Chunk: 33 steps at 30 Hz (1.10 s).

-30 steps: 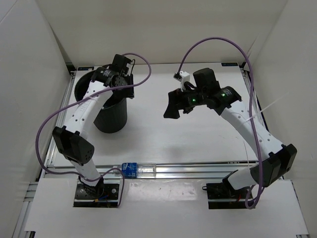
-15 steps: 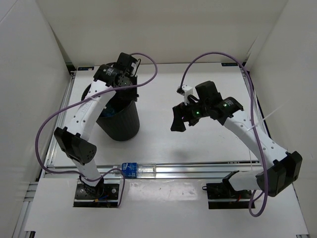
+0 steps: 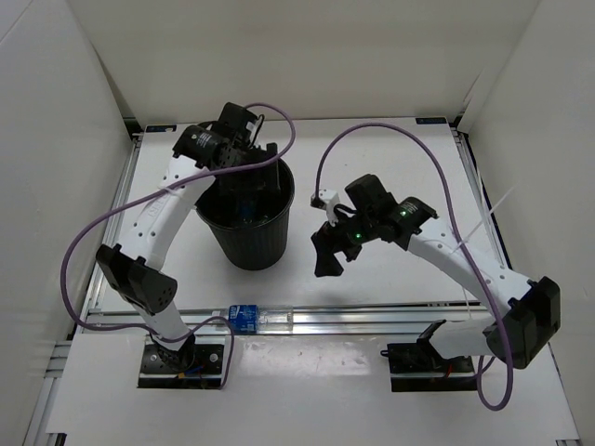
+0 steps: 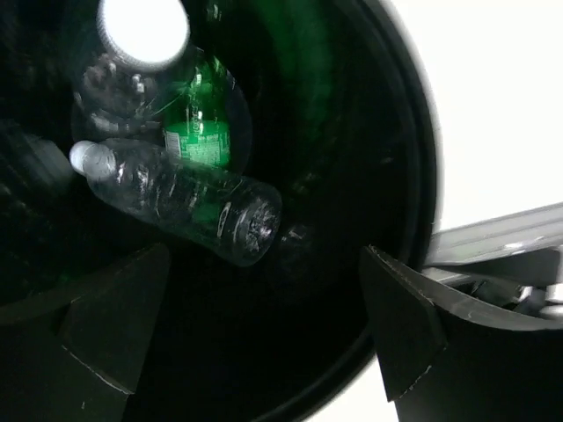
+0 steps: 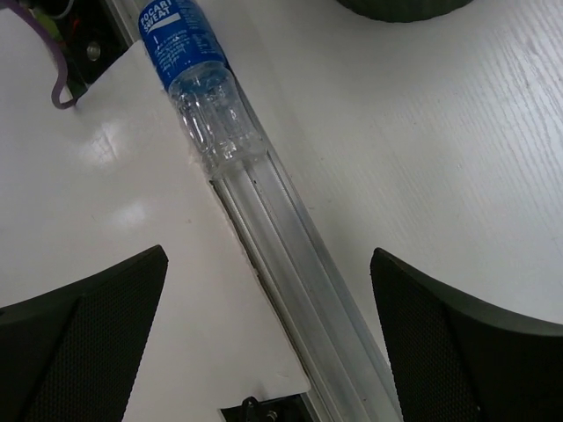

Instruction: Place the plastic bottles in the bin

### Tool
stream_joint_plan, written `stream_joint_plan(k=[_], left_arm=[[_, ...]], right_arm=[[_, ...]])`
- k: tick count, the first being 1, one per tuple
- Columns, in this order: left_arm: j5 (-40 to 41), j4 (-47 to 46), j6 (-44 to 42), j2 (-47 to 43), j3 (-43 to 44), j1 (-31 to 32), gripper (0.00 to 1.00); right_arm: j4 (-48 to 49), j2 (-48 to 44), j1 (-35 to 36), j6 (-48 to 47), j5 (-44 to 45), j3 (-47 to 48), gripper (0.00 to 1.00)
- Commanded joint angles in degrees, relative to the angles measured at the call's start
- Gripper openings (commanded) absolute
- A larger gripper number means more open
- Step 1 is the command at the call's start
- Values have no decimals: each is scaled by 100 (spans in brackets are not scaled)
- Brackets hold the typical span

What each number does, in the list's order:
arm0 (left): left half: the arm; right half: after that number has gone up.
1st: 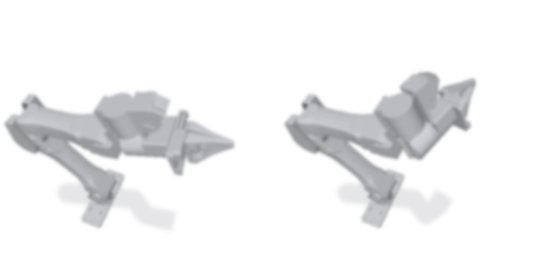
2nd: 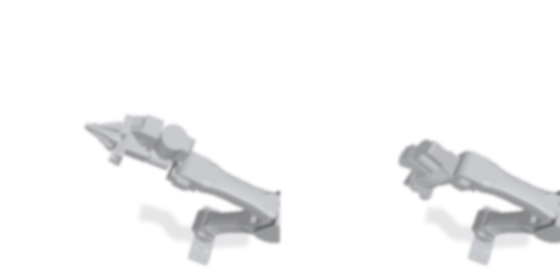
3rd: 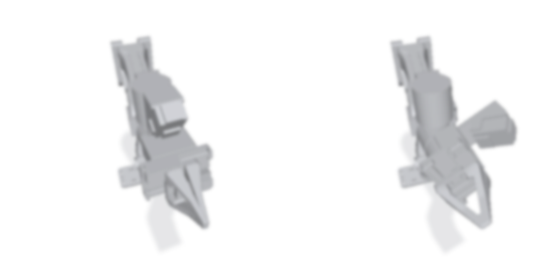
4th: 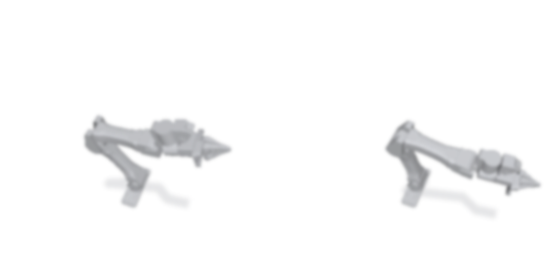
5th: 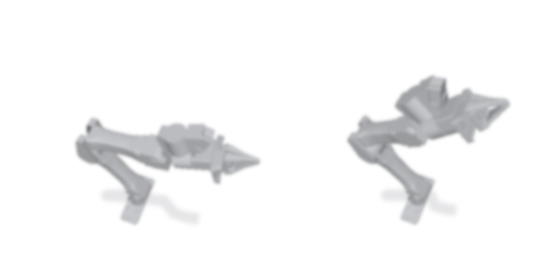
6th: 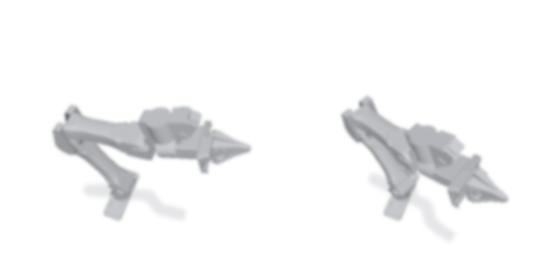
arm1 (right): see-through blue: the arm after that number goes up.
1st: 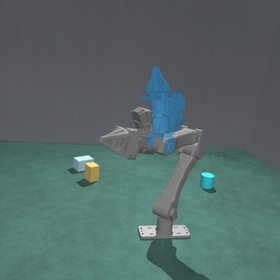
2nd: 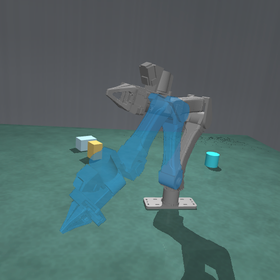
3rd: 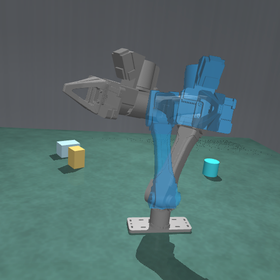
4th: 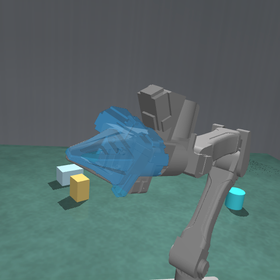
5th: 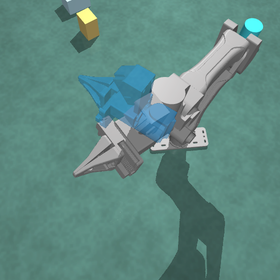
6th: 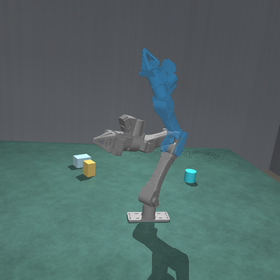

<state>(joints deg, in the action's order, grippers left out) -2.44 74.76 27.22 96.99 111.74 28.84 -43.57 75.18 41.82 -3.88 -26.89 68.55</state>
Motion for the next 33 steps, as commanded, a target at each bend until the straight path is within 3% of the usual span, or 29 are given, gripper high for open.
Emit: stream_joint_plan(k=[1,5,8,11,14,18,22,33], left_arm=[[330,-164,81,-382,741,8,100],[841,-864,292,-950,1552,8,100],[1078,-2173,432,-2082,413,8,100],[1455,-2729,433,-3015,-766,8,100],[1632,-2730,582,-3379,-865,8,100],[1781,-2730,407,-3983,-1153,8,100],[2186,-2730,231,-4680,-1796,8,100],[2634,-2151,-797,-5058,-1295,8,100]], right_arm=[[121,-21,272,-298,70,-43,100],[673,-275,782,-166,263,-578,100],[1341,-337,1379,-104,754,-1220,100],[2263,-399,2082,-174,1299,-1808,100],[2836,-136,2811,-481,1862,-1881,100],[3801,286,3235,-851,2591,-2100,100],[4690,645,3314,-983,2426,-2224,100],[5070,2096,3631,-1379,2531,-1548,100]])
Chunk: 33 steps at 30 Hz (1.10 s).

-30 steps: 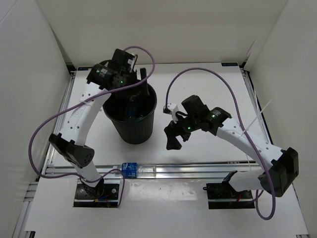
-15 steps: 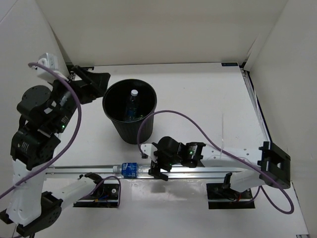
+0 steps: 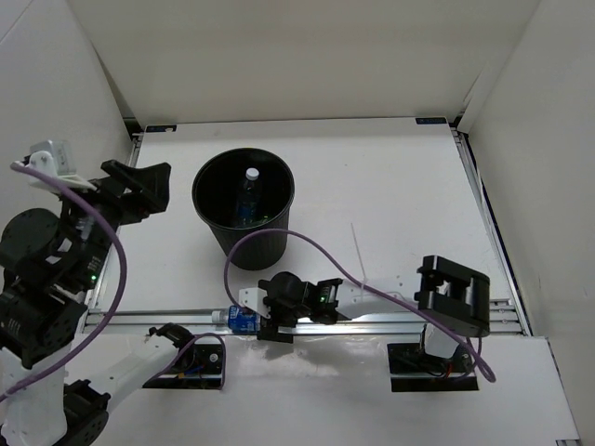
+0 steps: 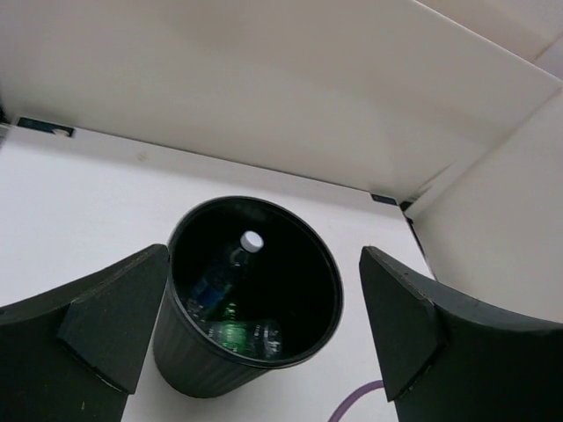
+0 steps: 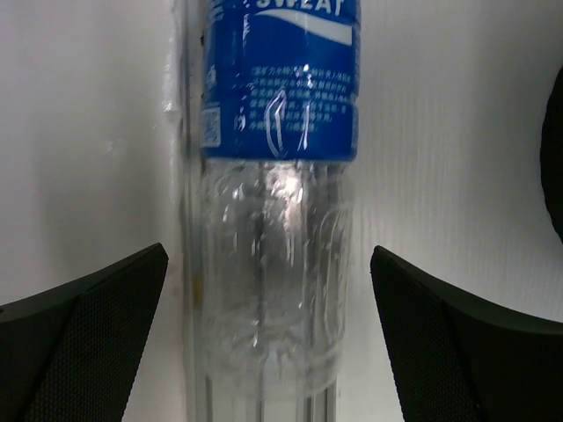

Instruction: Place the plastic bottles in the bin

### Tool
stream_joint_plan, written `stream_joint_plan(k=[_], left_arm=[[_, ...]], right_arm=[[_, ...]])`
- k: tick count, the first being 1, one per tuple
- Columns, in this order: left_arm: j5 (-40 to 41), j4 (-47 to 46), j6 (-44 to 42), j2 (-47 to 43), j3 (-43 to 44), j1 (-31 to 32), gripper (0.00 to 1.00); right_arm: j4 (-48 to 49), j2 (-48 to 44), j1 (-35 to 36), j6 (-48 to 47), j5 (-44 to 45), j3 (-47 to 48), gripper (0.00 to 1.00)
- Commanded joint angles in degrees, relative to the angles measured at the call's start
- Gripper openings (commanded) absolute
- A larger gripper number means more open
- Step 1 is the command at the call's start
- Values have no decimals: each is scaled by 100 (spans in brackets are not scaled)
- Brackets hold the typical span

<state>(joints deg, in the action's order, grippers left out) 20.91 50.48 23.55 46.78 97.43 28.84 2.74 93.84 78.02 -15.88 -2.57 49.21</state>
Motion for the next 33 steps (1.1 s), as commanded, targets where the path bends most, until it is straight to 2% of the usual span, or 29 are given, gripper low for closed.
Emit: stream_joint_plan(k=[1,4,6,7,8,10,11,14,15,16,20,26,29,31,33], left_arm=[[300,331,-509,-38,136,8,100],[300,331,-509,-142,-179,8,100],[475,95,-509,-327,-434,8,100],[537,-11,-509,-432,-740,8,100],[616,-107,-431,-625,-856,8,100],[616,-179,-430,-688,-936,8,100],[616,-179,-430,-749,-936,60,100],[809,-47,-430,-863,-795,60,100],[871,-47,-500,-864,-726,60,100],[950,-47,-579,-951,-673,121,100],[1283,-108,-632,-1180,-672,227,100],[2328,-555,-211,-1663,-1251,490,100],[2654,-829,140,-1875,-1849,622,100],[2655,-829,290,-1875,-2104,623,100],[2603,-829,290,-1823,-2210,623,100]], right_arm=[[438,318,-41,-179,99,466,100],[43,879,-41,-179,-59,931,100],[-281,1100,-41,-179,-60,1133,95],[-475,1205,-93,-31,19,1274,89],[-703,1363,-146,101,20,1449,77],[-1266,1417,-207,348,-94,1872,66],[-1363,1417,-208,479,-95,1925,57],[-1741,1417,-208,682,-147,2162,41],[-2055,1417,-208,813,-60,2259,33],[-2198,1261,-156,814,19,2355,30],[-2699,435,143,885,493,2479,29],[-4281,-427,196,1499,1231,4024,22],[-4222,-832,249,1404,1952,4613,26],[-3950,-894,13,1044,2137,4807,31],[-3879,-606,-470,903,2077,5254,31]])
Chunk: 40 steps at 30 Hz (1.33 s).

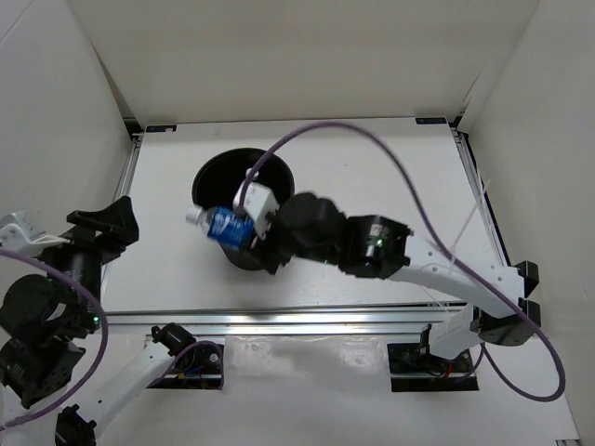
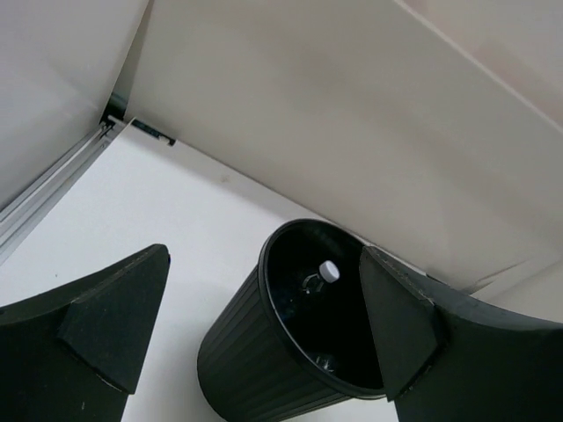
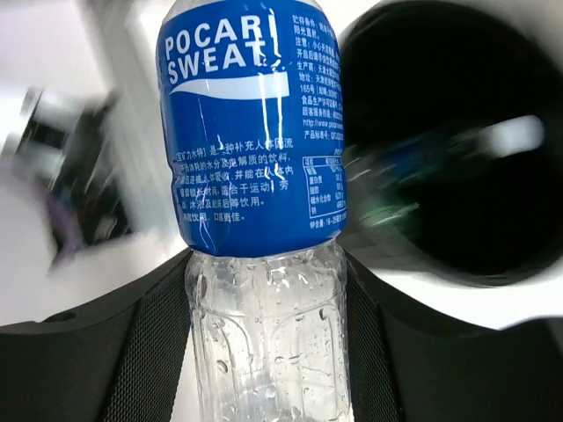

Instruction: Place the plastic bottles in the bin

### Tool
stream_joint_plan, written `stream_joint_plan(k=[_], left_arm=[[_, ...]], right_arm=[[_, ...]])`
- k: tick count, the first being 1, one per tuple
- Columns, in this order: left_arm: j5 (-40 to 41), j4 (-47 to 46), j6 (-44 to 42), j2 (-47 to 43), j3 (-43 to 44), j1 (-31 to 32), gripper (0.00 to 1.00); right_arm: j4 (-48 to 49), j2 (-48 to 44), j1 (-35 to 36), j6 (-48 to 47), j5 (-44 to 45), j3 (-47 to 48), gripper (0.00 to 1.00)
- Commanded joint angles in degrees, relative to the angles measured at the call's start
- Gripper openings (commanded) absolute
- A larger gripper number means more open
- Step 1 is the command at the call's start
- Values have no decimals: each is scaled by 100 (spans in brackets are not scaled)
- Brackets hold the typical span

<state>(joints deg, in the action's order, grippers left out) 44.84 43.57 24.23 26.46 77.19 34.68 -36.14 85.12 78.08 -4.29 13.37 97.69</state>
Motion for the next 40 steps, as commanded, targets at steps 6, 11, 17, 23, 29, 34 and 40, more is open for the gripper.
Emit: stream_joint_plan(k=[6,11,17,23,29,34,40], left_arm=[[8,-138,486,272,-335,39,100],[-440,-86,557,386,-397,39,100],[-398,-86,557,439,-687,39,100],[-336,378,899,500,-932,39,100],[-12,1205,1523,685,-1434,39,100],[402,1216,1576,966,-1909,39,100],[1605,951,1716,1080,-2138,39,100]], right_arm=[[510,1066,-1541,-563,-236,1138,34],[337,1734,-2139,-511,-589,1970,69],[46,1369,-2139,-408,-397,2615,100],[-33,-159,-2464,902,-185,1293,100],[-805,-1162,-3202,2193,-633,-257,100],[-807,-1988,-3546,2135,-1064,-1716,100],[-632,-2719,-3598,1854,-178,-2737,100]])
